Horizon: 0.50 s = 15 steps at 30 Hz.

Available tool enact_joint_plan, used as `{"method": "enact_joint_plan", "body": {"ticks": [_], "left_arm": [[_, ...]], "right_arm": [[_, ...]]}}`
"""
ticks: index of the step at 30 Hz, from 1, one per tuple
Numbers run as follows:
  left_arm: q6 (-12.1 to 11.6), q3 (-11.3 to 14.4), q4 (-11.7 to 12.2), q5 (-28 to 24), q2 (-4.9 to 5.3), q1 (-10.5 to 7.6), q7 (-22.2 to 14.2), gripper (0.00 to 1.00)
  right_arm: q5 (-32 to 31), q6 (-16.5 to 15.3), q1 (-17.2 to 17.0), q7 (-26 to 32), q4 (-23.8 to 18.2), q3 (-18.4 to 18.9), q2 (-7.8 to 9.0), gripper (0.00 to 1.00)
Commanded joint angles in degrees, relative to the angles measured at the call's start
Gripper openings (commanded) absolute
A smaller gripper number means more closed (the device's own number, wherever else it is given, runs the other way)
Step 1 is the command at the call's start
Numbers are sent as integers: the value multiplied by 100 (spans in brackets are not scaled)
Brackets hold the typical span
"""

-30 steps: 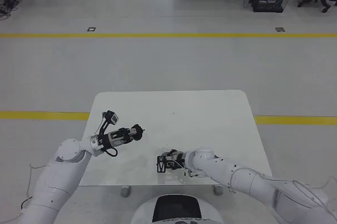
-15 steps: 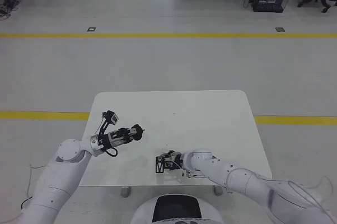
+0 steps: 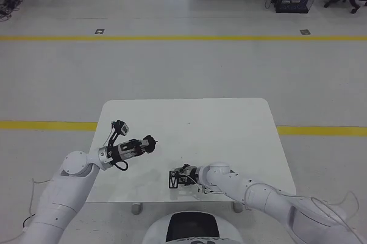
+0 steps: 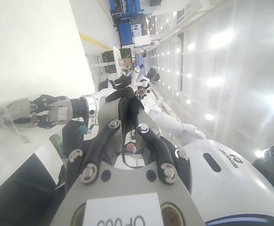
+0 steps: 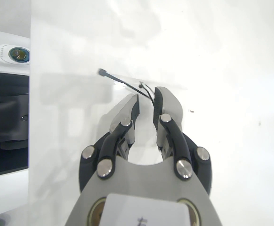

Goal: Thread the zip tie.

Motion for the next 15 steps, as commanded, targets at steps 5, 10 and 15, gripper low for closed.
{"method": "enact_joint_plan", "body": {"ticks": [5,10,15], "left_arm": [[0,0,0,0,0,0,0,0],[0,0,0,0,0,0,0,0],[0,0,0,0,0,0,0,0]], "right_arm": [[7,0,3,4,57,0,-42,7],[-11,0,25,4,64,0,-60,5],[-45,0,34,35,21,0,-53,0]]}}
